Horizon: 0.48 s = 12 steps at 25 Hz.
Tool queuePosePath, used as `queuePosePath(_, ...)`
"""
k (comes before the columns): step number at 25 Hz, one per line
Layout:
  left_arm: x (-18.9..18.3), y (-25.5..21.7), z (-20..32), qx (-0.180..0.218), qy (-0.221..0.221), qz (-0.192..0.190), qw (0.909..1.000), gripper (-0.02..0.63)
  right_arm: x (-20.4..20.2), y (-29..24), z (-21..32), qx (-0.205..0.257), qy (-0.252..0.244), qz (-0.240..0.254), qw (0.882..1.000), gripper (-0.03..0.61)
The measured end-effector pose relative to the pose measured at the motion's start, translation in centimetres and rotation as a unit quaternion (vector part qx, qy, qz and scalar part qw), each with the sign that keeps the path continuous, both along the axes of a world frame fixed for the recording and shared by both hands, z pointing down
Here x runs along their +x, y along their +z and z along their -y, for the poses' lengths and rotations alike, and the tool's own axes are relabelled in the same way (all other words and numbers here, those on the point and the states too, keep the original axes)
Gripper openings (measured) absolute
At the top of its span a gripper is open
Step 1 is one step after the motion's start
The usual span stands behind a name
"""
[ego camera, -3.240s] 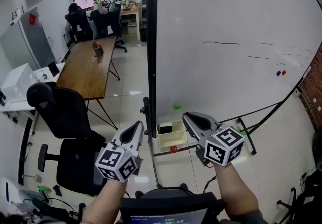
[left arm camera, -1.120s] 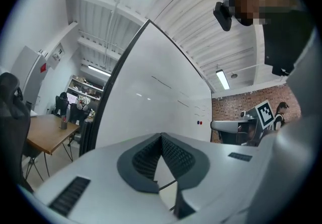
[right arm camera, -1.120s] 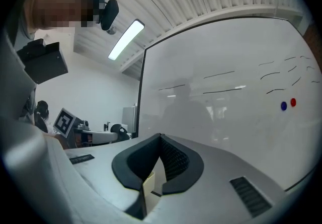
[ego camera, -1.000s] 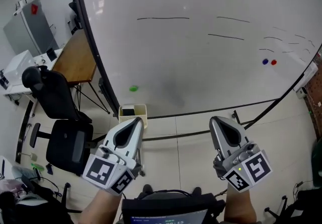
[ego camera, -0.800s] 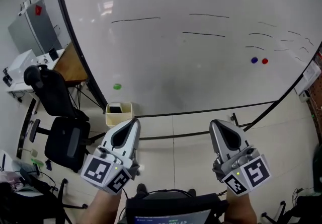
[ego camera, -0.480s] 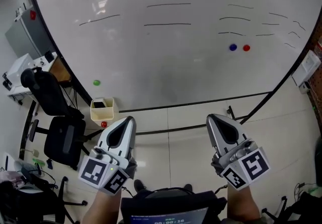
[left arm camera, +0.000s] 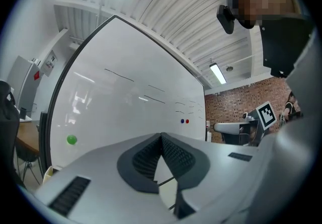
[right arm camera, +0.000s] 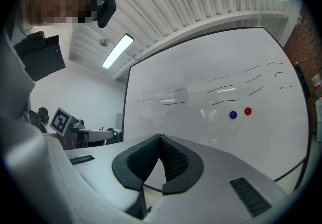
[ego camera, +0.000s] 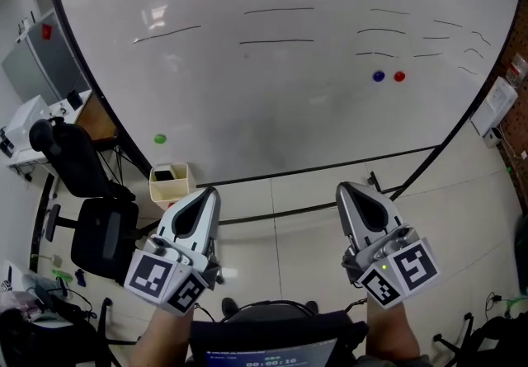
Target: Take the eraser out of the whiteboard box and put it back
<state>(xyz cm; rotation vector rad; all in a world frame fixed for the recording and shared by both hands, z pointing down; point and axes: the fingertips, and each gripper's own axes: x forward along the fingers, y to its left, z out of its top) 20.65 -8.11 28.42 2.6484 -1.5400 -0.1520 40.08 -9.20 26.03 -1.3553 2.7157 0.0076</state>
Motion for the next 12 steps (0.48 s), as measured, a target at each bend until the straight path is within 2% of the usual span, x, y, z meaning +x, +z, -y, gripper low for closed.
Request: queuePosePath(12,-0.7,-0.1,-0.8,-0.002,0.017,-0.006,0.9998,0.023,-1.0,-0.4,-1.5,0.005,0.012,-0.016,1.0,0.008)
